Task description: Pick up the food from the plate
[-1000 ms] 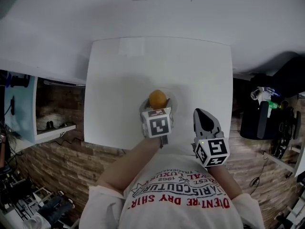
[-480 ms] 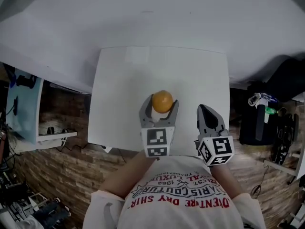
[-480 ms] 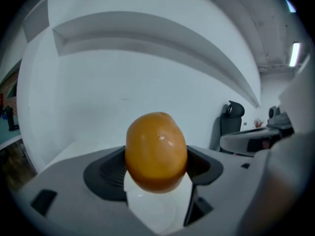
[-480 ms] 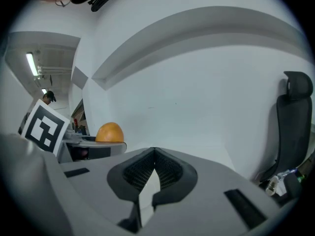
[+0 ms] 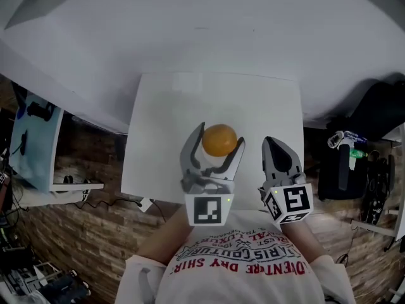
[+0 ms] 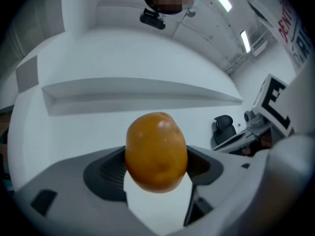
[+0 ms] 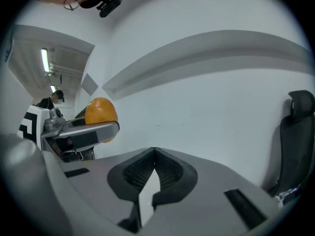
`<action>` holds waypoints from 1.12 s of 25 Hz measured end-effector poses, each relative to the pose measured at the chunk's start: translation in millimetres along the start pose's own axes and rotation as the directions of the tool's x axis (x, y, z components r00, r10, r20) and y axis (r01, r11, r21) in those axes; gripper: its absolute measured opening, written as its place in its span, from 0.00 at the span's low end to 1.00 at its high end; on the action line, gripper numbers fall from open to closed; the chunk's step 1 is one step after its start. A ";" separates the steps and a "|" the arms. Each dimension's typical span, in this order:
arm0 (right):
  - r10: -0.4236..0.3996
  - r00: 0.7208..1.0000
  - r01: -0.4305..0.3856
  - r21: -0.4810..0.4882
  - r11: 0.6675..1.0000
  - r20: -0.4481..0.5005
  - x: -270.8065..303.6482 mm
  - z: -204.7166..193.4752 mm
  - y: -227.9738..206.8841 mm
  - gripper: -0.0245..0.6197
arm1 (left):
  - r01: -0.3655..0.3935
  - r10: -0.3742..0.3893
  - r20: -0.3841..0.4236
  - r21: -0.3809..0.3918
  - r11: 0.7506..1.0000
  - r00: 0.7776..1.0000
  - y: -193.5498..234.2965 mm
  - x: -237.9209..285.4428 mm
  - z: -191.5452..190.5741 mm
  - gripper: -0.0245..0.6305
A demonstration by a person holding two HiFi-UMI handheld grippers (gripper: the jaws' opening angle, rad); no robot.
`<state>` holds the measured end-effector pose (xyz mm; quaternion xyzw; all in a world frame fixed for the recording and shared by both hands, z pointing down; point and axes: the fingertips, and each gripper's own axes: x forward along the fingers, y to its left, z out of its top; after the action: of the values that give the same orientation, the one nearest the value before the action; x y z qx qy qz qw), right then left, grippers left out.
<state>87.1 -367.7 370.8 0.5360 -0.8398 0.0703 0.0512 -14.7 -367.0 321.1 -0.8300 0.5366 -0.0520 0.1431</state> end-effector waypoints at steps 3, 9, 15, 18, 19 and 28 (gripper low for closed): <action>0.018 0.998 -0.014 -0.058 0.998 0.068 -2.8 22.0 10.2 0.05 | 0.012 -0.010 0.070 -0.020 1.000 0.997 0.8 -10.8 13.0 0.57; 0.034 0.990 -0.023 -0.075 0.997 0.139 -5.2 39.4 16.4 0.05 | 0.001 -0.001 0.126 0.001 1.000 0.992 2.3 -19.8 24.5 0.57; 0.049 0.989 -0.037 -0.089 0.995 0.143 -5.6 39.1 21.1 0.05 | -0.020 0.022 0.063 -0.020 1.000 0.998 7.5 -18.1 13.5 0.57; 0.045 0.990 -0.033 -0.096 0.995 0.133 -6.4 36.9 19.4 0.05 | -0.020 0.021 0.063 -0.009 1.000 0.998 7.5 -14.9 13.5 0.57; 0.045 0.990 -0.032 -0.098 0.995 0.131 -6.4 36.3 19.1 0.05 | -0.022 0.023 0.053 -0.013 1.000 0.998 7.7 -13.8 11.3 0.57; 0.044 0.987 -0.026 -0.121 0.992 0.153 -4.6 37.6 19.4 0.05 | -0.053 0.053 -0.003 -0.024 0.998 0.999 16.0 -3.4 3.5 0.57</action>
<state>71.1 -362.1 331.8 0.5210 -0.8531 -0.0206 0.0162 -29.3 -369.4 313.3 -0.8172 0.5590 -0.0428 0.1340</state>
